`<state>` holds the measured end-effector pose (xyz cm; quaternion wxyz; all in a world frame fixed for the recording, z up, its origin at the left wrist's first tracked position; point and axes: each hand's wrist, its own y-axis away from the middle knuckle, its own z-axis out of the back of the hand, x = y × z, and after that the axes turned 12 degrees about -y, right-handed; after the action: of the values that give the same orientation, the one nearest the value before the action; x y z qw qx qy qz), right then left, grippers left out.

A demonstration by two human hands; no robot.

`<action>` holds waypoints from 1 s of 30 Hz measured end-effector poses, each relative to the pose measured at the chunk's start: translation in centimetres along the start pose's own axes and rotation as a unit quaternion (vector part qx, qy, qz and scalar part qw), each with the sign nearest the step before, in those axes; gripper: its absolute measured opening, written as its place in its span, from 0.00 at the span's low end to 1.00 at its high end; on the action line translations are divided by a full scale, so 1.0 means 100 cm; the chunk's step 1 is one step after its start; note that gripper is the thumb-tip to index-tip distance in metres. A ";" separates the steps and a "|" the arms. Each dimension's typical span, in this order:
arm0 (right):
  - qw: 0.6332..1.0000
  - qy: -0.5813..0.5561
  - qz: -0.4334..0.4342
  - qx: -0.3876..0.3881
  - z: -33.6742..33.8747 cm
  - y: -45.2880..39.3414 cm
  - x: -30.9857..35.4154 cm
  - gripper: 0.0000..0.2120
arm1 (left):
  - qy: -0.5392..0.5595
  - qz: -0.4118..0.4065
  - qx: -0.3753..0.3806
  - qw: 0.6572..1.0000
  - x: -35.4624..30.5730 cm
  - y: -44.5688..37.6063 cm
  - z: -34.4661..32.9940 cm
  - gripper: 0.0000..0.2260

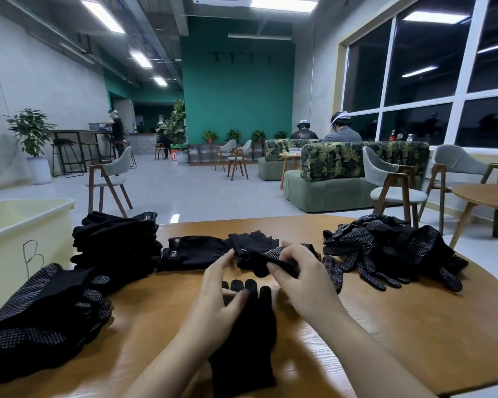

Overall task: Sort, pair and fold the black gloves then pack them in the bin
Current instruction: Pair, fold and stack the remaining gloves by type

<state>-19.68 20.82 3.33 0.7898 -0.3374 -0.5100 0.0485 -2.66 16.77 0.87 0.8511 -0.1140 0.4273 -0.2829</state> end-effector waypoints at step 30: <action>0.978 0.000 0.064 0.199 -0.011 0.016 -0.008 0.21 | -0.007 -0.096 0.069 0.993 0.005 0.021 0.046 0.07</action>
<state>-18.68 21.13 1.52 0.8361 -0.2054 -0.4678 0.1997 1.97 17.95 2.44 0.8287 -0.0973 0.3880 -0.3915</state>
